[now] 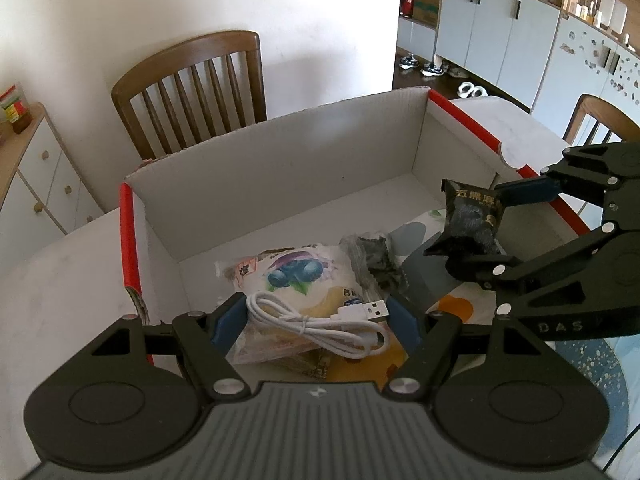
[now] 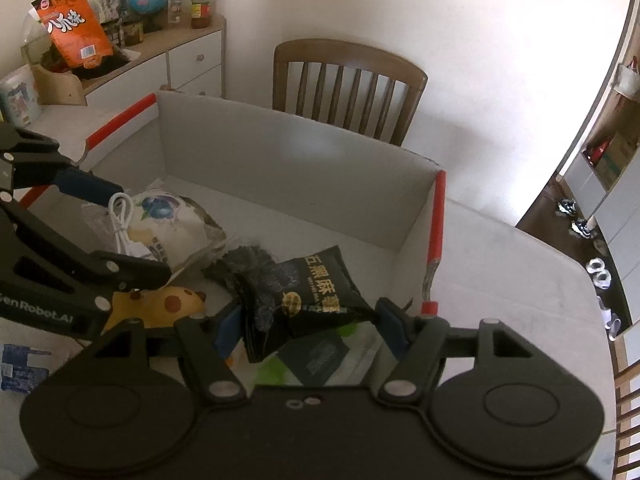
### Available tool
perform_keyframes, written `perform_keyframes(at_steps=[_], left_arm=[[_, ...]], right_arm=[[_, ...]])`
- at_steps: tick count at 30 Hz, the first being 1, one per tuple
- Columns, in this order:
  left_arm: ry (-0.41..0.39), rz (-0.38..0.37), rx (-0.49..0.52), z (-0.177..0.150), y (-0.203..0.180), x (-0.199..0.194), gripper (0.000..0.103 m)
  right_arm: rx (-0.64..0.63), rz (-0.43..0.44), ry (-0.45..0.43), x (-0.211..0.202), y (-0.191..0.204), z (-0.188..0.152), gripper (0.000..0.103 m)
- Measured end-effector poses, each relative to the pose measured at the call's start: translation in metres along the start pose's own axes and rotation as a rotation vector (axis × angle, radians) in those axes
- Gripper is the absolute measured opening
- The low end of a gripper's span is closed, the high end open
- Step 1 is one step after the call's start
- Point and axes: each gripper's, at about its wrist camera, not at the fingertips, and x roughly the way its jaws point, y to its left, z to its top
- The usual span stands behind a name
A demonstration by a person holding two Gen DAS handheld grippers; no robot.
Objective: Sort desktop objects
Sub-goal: 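Lower the pouch and cable into the box and open both tools, then lift both tools out of the box and move back toward the table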
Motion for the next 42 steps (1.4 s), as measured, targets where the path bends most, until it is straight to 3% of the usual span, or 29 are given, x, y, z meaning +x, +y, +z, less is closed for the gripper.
perform_keyframes(at_steps=[12, 42], left_arm=[[0.007, 0.0, -0.022, -0.007, 0.002, 0.001, 0.08], [-0.09, -0.022, -0.013, -0.009, -0.016, -0.069, 0.081]], right_arm=[[0.027, 0.017, -0.011, -0.005, -0.003, 0.0, 0.079], [0.075, -0.003, -0.106, -0.08, -0.004, 0.003, 0.079]])
